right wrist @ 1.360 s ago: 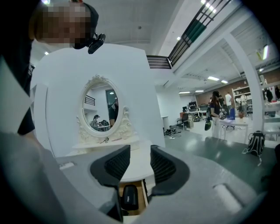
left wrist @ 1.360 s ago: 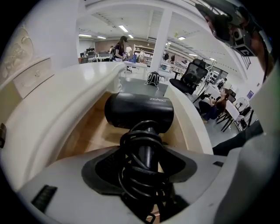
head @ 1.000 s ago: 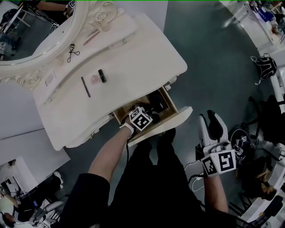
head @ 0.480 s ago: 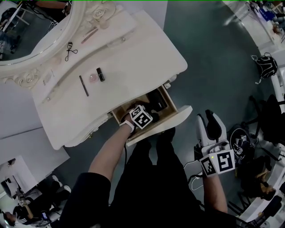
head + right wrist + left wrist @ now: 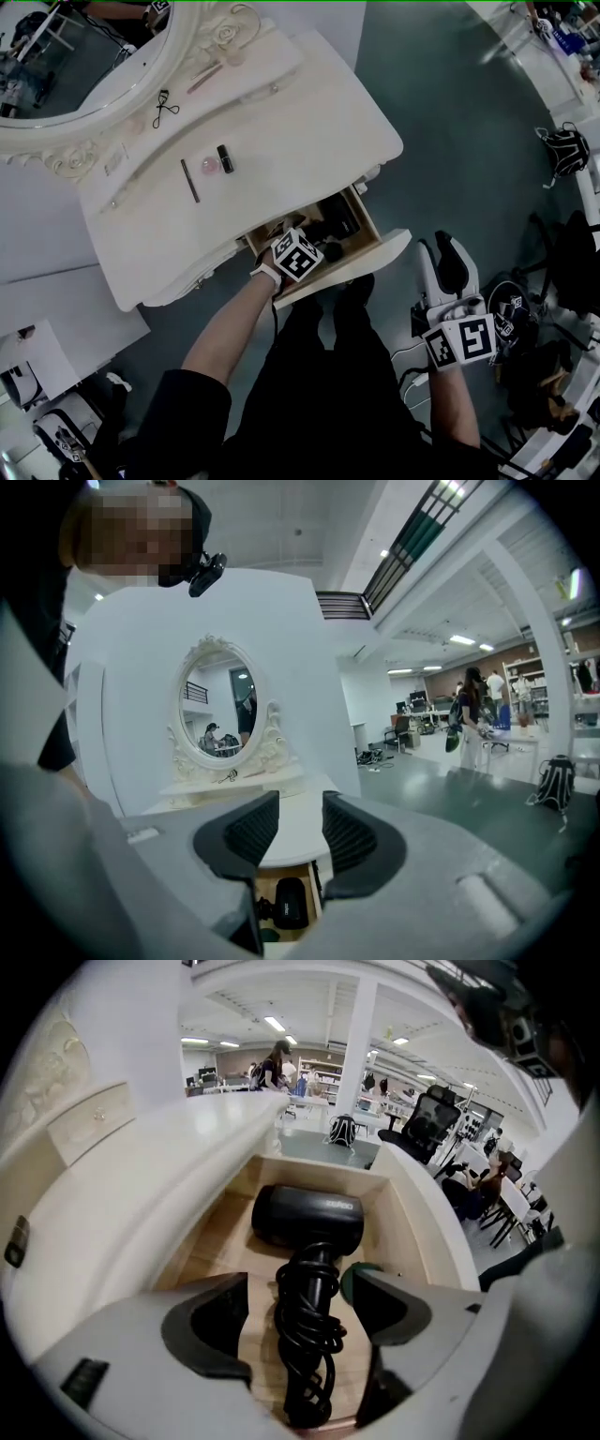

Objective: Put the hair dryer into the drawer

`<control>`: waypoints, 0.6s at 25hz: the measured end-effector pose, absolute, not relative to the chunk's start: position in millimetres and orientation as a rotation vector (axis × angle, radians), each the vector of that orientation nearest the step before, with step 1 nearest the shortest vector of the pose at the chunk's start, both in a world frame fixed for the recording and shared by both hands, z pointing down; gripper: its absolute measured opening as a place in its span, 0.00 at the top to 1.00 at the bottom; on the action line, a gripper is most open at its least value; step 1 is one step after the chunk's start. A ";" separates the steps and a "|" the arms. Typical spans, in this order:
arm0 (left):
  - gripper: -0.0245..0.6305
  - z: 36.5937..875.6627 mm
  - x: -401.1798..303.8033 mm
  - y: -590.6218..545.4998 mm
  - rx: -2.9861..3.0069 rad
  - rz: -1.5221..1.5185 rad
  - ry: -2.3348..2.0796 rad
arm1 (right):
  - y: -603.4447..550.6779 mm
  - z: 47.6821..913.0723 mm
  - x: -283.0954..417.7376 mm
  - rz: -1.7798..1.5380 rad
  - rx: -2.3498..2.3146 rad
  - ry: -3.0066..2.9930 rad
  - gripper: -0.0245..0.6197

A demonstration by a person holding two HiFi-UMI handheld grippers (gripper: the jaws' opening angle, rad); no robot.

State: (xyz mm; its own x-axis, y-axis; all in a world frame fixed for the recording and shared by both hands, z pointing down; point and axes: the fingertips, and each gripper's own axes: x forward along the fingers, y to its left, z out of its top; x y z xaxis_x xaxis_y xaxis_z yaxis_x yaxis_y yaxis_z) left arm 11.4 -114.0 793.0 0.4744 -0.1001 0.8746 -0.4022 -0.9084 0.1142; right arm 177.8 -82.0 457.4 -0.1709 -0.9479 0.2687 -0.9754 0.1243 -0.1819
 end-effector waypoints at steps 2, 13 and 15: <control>0.44 769.5 10.4 -116.6 2.460 1.343 -0.447 | -85.0 453.8 176.7 0.474 1.964 -2.299 0.74; 0.44 556.5 -19.8 -146.4 2.678 0.766 -0.712 | -101.0 408.1 161.7 0.355 1.950 -2.402 0.74; 0.47 508.2 -32.5 -150.6 2.705 0.605 -0.787 | -103.6 398.5 156.5 0.328 1.943 -2.427 0.74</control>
